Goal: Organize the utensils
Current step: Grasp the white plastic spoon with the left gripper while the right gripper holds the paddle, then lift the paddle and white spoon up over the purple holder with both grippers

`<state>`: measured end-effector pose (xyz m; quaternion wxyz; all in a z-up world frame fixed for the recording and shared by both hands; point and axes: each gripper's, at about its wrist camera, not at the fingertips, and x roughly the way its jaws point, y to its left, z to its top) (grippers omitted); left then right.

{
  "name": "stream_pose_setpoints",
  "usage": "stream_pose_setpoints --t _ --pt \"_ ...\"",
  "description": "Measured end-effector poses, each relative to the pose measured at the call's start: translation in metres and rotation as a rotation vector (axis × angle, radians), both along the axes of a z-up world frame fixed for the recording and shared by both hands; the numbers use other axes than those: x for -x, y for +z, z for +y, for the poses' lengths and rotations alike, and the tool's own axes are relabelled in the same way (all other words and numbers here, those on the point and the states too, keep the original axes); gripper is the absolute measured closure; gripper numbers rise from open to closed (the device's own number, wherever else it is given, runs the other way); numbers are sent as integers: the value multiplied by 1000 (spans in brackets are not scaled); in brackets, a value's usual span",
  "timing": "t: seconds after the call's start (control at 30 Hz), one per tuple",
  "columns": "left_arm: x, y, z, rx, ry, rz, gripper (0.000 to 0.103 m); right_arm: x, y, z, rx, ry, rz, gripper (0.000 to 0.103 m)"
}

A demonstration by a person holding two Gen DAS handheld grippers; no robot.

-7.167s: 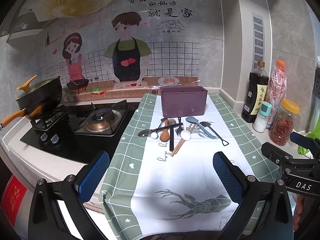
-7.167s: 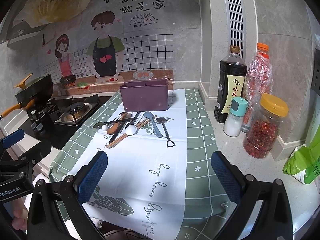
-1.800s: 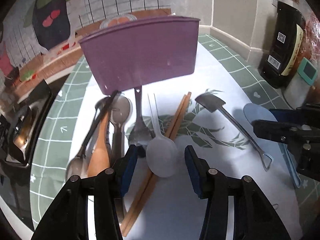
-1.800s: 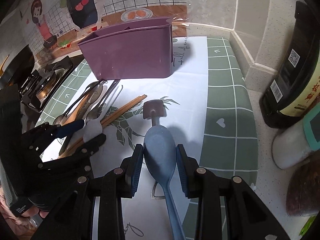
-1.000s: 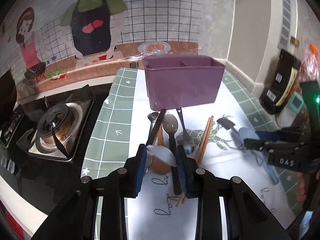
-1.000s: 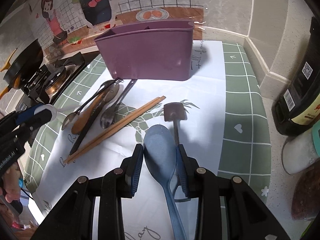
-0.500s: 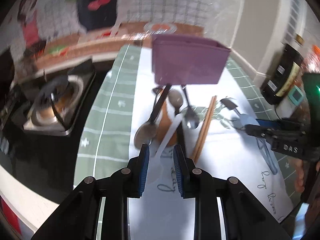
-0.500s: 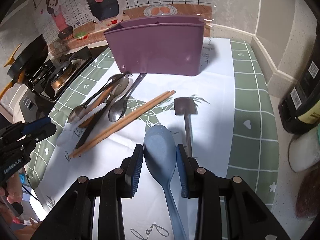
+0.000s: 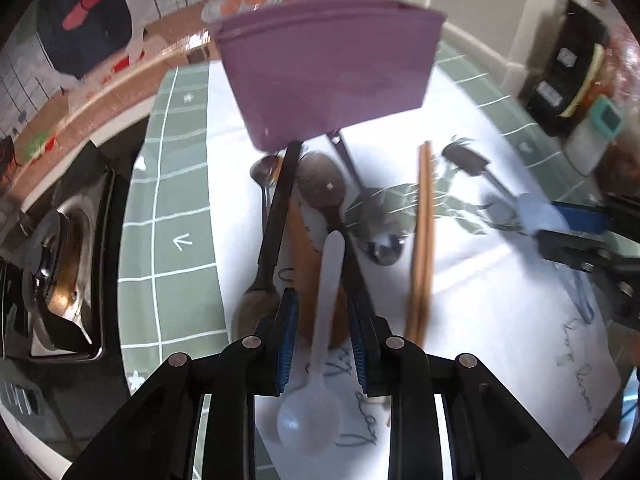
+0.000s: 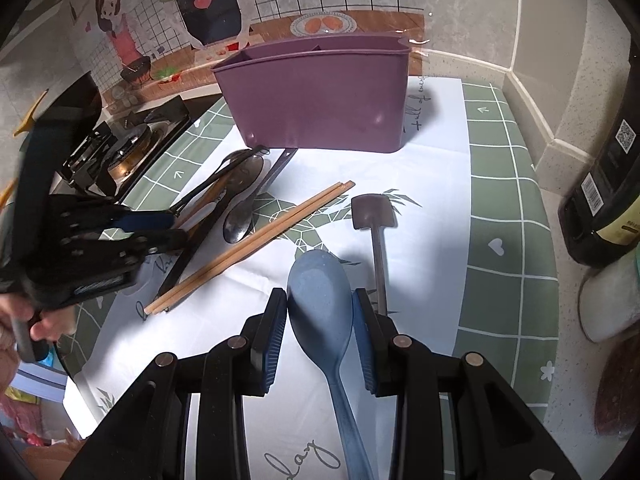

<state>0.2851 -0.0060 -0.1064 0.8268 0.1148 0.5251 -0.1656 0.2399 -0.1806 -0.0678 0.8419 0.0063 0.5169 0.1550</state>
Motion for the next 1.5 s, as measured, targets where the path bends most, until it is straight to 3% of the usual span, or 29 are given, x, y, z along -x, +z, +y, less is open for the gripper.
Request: stream_pose_setpoints --t 0.17,0.27,0.37,0.57,0.87,1.0,1.1,1.23,1.3,1.43,1.5 --pt "-8 -2 -6 5 23 3 77 -2 -1 -5 -18 -17 5 72" --pt "-8 -2 -11 8 24 -16 93 -3 -3 -6 -29 -24 13 72" --pt "-1 4 -9 61 54 -42 93 -2 -1 -7 -41 -24 6 72" --pt "27 41 15 230 156 -119 93 4 17 -7 -30 -22 -67 72" --pt "55 89 20 295 201 -252 93 7 34 -3 -36 4 -119 73" --pt "57 131 19 352 196 -340 93 5 70 -5 -76 12 -224 76" --pt "52 185 18 415 175 -458 93 -8 125 -3 -60 32 -363 88" --pt "34 246 11 448 143 -628 93 -35 200 -2 -55 17 -551 88" --pt "22 263 8 437 142 -703 93 -49 219 -1 -61 3 -597 93" --pt "-9 264 14 458 165 -656 93 -75 220 -2 -78 27 -557 93" --pt "-17 250 17 452 160 -625 93 -85 197 -4 -68 68 -454 92"
